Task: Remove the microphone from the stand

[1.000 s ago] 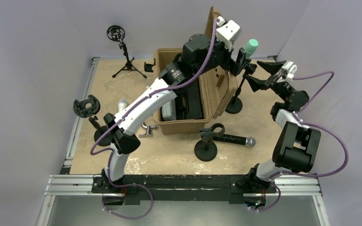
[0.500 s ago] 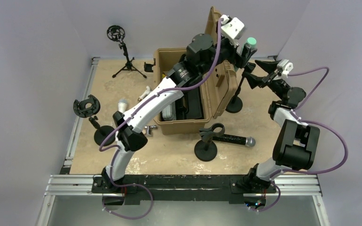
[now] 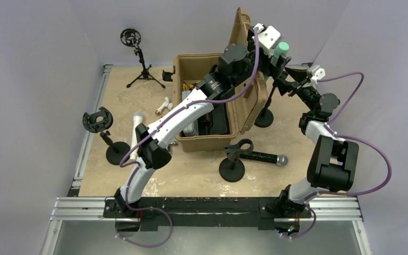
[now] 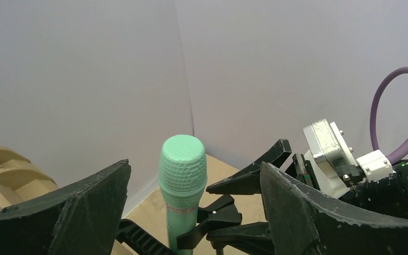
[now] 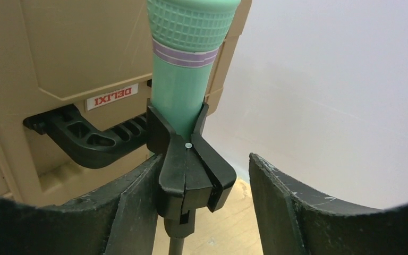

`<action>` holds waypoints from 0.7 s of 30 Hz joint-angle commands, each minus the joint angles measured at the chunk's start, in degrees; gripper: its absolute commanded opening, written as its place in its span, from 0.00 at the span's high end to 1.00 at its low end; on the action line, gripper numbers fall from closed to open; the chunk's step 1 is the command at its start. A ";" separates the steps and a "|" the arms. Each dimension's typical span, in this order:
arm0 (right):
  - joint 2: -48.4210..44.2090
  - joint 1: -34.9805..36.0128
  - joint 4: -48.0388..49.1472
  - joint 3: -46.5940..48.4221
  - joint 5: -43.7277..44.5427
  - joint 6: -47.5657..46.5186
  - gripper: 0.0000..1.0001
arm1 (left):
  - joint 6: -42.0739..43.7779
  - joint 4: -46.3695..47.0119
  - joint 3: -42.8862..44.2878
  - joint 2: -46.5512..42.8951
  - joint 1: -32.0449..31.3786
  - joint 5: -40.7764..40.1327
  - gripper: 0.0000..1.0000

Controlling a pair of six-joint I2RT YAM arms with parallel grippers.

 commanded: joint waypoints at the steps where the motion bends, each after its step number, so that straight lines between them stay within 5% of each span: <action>1: -3.09 0.21 -2.02 2.40 1.19 -2.37 0.45 | -0.21 2.41 0.95 -0.88 0.07 -1.69 0.10; 15: -10.33 1.54 -10.31 0.79 3.60 -4.58 0.56 | -1.61 -0.23 0.12 -5.00 -0.31 -2.87 0.10; 21: -6.88 2.28 -23.31 7.53 7.91 -10.01 0.35 | -2.52 -4.30 -2.36 -9.51 -0.52 -2.21 0.10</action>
